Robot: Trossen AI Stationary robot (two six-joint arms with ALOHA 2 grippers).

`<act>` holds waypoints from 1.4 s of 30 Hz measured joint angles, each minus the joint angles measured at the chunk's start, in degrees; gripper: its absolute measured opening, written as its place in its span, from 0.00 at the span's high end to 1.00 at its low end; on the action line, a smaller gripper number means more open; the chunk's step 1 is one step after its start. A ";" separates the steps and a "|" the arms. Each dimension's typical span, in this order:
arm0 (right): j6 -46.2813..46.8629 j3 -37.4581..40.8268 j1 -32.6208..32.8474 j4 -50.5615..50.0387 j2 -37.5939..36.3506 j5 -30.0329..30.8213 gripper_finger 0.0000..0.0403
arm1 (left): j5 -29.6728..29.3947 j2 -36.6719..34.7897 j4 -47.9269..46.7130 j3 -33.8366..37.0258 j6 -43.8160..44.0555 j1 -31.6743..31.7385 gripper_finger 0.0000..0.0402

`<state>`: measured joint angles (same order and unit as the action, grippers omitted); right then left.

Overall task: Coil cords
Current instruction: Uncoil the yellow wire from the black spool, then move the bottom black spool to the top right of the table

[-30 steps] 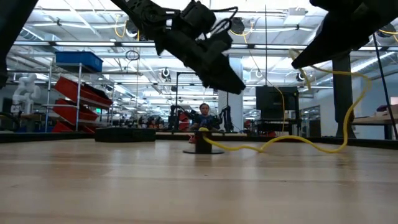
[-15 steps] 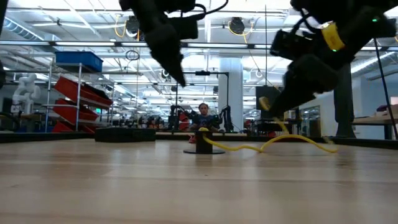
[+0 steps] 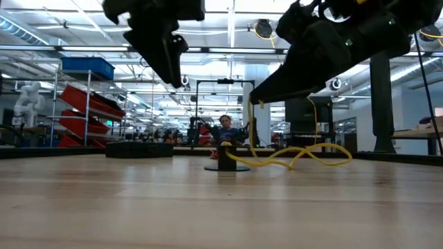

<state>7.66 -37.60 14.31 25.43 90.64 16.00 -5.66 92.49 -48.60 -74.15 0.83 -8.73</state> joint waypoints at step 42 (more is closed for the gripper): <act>0.88 -13.60 -11.51 -35.71 10.90 9.36 0.65 | -22.29 0.02 9.81 3.69 9.11 -17.94 0.46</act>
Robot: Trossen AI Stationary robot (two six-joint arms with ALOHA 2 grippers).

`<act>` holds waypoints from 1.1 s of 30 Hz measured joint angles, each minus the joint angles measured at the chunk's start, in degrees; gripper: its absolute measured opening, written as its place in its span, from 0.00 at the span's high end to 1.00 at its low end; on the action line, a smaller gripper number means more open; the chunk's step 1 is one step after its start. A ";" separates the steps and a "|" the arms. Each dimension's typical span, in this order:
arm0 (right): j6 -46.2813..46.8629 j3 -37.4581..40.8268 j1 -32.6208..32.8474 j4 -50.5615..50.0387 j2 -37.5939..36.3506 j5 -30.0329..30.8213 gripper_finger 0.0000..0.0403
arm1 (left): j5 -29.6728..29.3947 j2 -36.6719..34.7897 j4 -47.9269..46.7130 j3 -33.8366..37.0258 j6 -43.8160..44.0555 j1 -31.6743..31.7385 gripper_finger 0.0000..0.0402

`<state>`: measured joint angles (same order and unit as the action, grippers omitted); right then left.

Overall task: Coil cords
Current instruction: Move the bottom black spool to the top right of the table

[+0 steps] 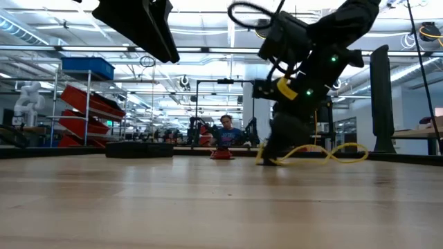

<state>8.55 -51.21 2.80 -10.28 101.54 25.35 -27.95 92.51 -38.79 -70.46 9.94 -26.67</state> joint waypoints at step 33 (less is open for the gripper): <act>6.51 0.05 -18.63 -35.92 -11.53 8.48 0.65 | -1.28 0.00 0.30 0.00 -0.30 -0.01 0.46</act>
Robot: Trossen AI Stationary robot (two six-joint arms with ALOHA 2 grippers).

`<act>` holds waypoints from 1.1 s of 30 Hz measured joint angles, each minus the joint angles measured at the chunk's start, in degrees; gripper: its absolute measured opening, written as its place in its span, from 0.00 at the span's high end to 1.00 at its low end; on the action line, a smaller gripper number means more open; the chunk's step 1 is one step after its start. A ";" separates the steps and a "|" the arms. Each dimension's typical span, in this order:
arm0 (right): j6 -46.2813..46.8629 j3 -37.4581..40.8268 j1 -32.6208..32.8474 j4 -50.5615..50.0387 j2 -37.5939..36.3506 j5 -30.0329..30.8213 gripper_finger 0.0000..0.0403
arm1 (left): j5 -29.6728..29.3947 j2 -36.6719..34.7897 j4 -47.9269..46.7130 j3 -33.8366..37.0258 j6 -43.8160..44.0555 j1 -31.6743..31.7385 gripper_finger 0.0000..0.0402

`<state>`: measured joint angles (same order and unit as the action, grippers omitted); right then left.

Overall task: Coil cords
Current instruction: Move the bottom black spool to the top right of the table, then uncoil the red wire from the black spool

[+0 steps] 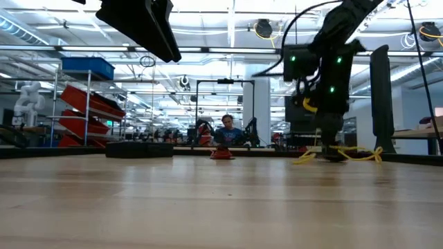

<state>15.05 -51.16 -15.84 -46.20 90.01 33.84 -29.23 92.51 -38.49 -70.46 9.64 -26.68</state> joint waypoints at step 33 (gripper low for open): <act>0.82 -0.07 25.94 26.44 -16.07 -22.05 0.65 | 0.00 0.02 0.65 -0.02 0.14 0.48 0.46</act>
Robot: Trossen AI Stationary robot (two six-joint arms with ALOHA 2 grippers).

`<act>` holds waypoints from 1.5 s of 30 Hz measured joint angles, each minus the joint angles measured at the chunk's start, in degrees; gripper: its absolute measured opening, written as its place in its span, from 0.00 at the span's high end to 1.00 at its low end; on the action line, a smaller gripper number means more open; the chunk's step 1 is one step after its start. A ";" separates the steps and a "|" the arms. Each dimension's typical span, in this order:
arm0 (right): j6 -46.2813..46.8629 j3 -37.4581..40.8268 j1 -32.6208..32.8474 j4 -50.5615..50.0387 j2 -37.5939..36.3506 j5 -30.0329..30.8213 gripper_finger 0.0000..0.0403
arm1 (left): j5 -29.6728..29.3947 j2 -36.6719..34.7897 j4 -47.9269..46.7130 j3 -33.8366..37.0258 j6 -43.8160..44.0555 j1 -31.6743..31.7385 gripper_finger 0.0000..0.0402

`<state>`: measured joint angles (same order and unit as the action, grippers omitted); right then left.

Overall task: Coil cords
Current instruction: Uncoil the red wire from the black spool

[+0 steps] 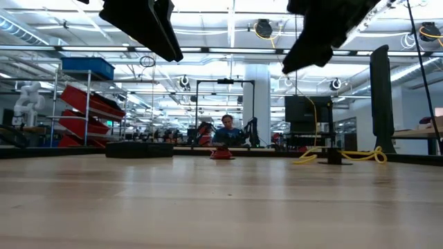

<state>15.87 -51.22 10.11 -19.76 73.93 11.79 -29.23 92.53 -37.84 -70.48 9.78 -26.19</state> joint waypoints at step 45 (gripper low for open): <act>-17.75 10.88 13.75 30.37 13.01 22.68 0.65 | 6.02 0.28 44.82 21.12 -26.68 28.69 0.46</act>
<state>-1.88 -40.34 23.85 10.61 86.94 34.47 -23.22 92.82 6.97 -49.36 -16.90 2.49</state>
